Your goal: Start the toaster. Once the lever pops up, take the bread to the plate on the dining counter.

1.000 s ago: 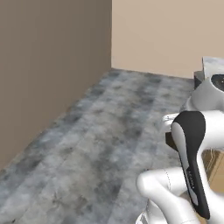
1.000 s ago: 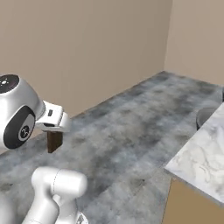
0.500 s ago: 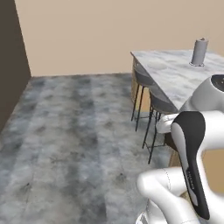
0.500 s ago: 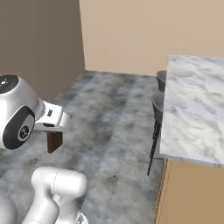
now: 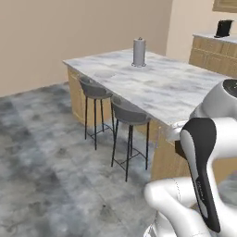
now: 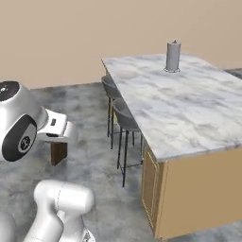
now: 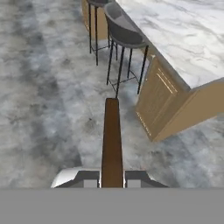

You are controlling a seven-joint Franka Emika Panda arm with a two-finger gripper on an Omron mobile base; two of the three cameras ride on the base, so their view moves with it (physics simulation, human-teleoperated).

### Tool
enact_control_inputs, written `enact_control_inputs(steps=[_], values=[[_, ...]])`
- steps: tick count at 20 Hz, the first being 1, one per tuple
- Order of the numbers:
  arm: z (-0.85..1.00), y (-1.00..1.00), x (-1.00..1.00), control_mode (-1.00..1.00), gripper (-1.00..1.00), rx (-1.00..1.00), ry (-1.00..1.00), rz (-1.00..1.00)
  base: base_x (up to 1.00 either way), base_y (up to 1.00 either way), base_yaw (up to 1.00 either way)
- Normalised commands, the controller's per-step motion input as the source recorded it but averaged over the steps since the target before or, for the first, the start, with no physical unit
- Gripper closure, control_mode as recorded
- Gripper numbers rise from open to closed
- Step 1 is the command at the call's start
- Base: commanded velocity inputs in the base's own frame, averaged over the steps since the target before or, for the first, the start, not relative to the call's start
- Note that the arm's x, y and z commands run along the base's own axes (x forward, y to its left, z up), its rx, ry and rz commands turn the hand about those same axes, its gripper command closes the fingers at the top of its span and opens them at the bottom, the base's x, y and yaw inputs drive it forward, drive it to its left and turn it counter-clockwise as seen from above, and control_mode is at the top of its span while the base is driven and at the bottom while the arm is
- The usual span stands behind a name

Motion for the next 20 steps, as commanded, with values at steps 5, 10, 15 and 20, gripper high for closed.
enact_control_inputs(steps=[5, 10, 15, 20], values=[[0.00, 0.00, 0.00, 1.00, 1.00, 0.00, 0.00, 0.00, 0.53, 0.72, -0.76], [0.00, 0.00, 0.00, 1.00, 1.00, 0.00, 0.00, 0.00, 0.39, 0.93, -0.68], [0.00, 0.00, 0.00, 1.00, 1.00, 0.00, 0.00, 0.00, 0.19, 1.00, -0.61], [0.00, 0.00, 0.00, 1.00, 1.00, 0.00, 0.00, 0.00, 0.00, 1.00, -0.54]])
